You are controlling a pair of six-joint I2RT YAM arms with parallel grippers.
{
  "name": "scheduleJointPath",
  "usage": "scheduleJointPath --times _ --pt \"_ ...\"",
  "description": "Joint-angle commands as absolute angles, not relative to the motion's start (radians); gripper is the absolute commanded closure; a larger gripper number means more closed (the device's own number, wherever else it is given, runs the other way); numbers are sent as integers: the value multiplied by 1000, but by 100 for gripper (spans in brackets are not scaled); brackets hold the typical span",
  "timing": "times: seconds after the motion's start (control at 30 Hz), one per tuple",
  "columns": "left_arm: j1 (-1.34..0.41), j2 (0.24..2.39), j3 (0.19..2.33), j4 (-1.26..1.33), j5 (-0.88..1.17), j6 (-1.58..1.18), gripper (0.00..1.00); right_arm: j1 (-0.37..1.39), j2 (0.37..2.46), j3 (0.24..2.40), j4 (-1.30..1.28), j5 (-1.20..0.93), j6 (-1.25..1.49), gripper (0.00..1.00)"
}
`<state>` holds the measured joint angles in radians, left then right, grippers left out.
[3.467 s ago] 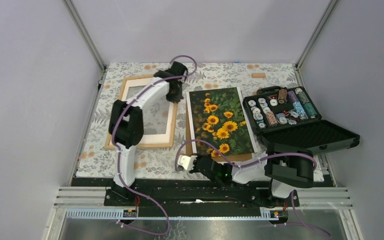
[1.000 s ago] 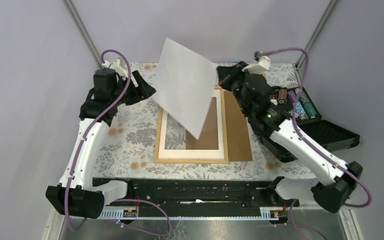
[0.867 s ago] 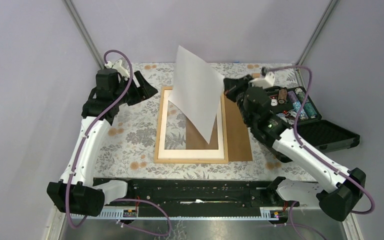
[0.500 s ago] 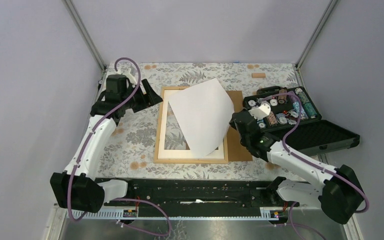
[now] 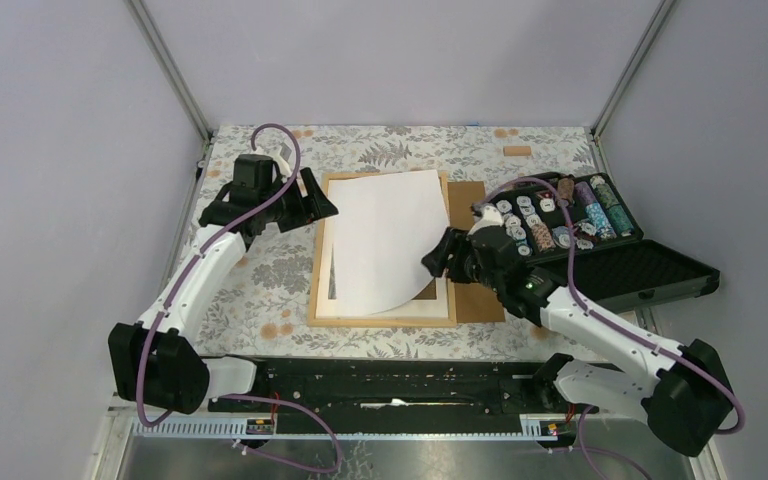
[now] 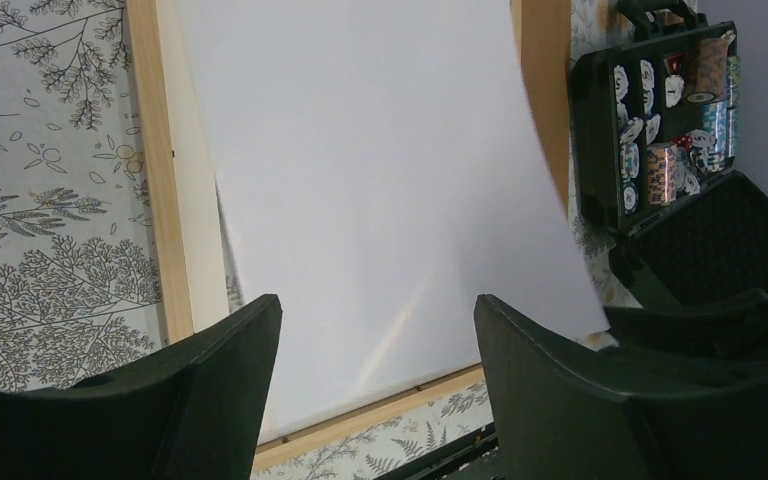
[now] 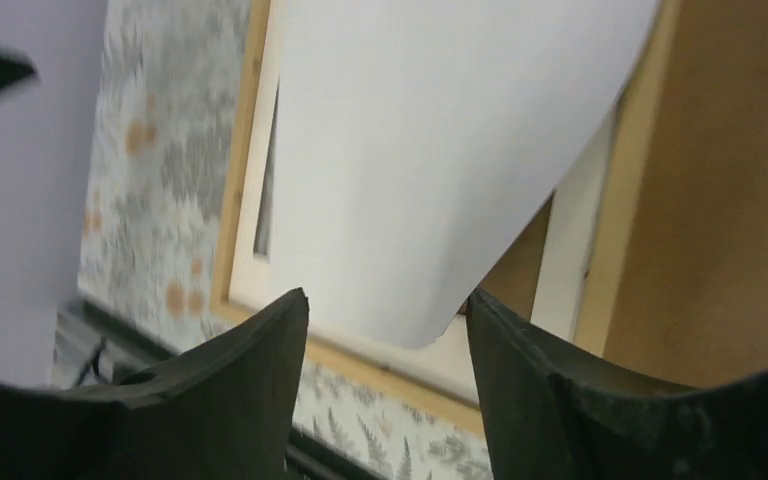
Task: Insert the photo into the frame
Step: Turn over the photo from the photo frame.
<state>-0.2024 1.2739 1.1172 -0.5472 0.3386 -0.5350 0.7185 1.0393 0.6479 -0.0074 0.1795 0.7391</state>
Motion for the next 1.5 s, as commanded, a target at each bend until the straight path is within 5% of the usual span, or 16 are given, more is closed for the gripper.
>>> scheduleJointPath --times 0.0,0.1,0.27,0.67,0.77,0.87,1.13,1.33,1.47 --pt "-205 1273 1115 -500 309 -519 24 704 1131 743 -200 -275 578 28" --pt "-206 1282 1114 -509 284 -500 24 695 1255 861 -407 -442 470 19" --pt "-206 1299 1131 -536 271 -475 23 661 1274 948 -615 -205 396 12" --pt "-205 1317 1067 -547 269 -459 18 573 1341 933 -591 -186 371 15" --pt "-208 1327 1010 -512 345 -497 18 573 1332 927 -592 -181 375 24" --pt "-250 1312 933 -493 390 -533 17 573 1338 896 -523 -266 408 33" --pt "-456 1169 704 -478 337 -656 14 621 1434 665 118 -628 673 34" --pt "-469 1153 731 -498 215 -641 12 620 1507 748 4 -417 606 34" --pt "-408 1219 899 -583 104 -581 11 619 1426 893 -319 -160 459 17"
